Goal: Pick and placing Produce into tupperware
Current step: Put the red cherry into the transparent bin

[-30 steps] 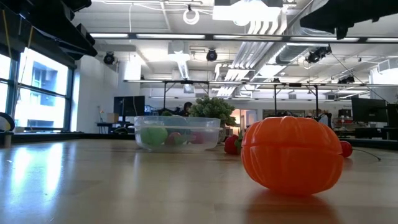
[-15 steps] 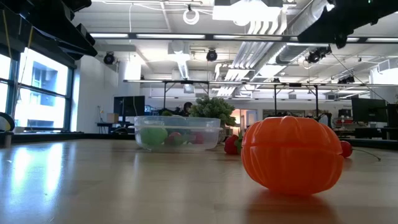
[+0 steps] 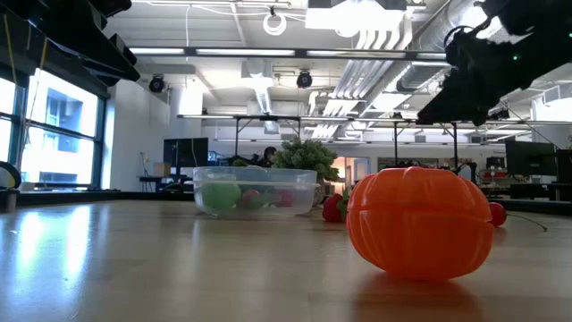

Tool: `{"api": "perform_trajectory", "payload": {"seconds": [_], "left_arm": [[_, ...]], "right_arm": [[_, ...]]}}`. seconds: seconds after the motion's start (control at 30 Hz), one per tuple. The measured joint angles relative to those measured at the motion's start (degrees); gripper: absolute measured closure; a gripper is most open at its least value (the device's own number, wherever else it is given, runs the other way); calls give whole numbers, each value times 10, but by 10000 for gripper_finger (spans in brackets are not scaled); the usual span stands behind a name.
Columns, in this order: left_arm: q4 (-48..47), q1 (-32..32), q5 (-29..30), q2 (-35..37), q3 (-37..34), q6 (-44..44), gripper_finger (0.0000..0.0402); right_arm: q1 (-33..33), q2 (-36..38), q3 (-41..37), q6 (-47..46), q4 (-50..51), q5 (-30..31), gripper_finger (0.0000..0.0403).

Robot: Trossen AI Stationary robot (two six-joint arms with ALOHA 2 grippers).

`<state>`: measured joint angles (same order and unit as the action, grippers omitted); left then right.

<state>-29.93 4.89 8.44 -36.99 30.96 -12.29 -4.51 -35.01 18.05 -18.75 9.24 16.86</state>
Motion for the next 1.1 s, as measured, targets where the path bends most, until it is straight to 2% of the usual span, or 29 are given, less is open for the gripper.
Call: {"api": "perform_trajectory", "payload": {"seconds": [0.2,0.27,0.43,0.63,0.87,1.1], "left_arm": [[0,0,0,0,0,0,300],[0,0,0,0,0,0,300],[0,0,0,0,0,0,300],[0,0,0,0,0,0,300],[0,0,0,0,0,0,300],[0,0,0,0,0,0,300]], "right_arm": [[2,-99,-11,-22,-117,-55,295],[5,-134,-11,-19,-155,-55,281],[28,-231,-11,12,-229,-20,270],[94,-354,-11,47,-360,88,269],[118,-474,4,43,-440,97,269],[122,-596,75,49,-455,96,269]]}}
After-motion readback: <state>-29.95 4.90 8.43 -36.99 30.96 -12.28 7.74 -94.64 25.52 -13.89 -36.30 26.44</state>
